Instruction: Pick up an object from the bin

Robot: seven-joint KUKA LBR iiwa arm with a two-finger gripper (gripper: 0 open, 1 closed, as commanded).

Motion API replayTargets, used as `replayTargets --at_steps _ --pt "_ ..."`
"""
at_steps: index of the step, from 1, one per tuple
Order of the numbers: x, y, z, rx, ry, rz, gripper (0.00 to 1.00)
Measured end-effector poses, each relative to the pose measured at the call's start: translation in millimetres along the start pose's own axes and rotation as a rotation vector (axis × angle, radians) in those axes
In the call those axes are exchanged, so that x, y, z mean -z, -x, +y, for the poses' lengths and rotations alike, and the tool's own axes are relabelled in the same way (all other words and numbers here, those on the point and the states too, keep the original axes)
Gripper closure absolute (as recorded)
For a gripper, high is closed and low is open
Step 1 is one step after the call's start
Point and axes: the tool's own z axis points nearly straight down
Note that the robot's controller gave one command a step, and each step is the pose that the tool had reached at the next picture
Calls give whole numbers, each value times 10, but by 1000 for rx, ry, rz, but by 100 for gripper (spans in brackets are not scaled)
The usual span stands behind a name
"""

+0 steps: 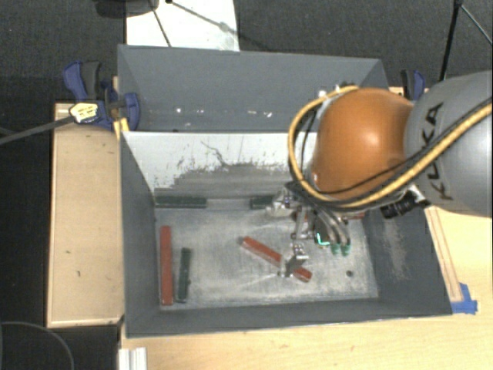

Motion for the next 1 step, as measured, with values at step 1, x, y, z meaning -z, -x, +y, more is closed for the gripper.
replayTargets --at_steps 1 --pt "38 17 -5 -3 1 -8 0"
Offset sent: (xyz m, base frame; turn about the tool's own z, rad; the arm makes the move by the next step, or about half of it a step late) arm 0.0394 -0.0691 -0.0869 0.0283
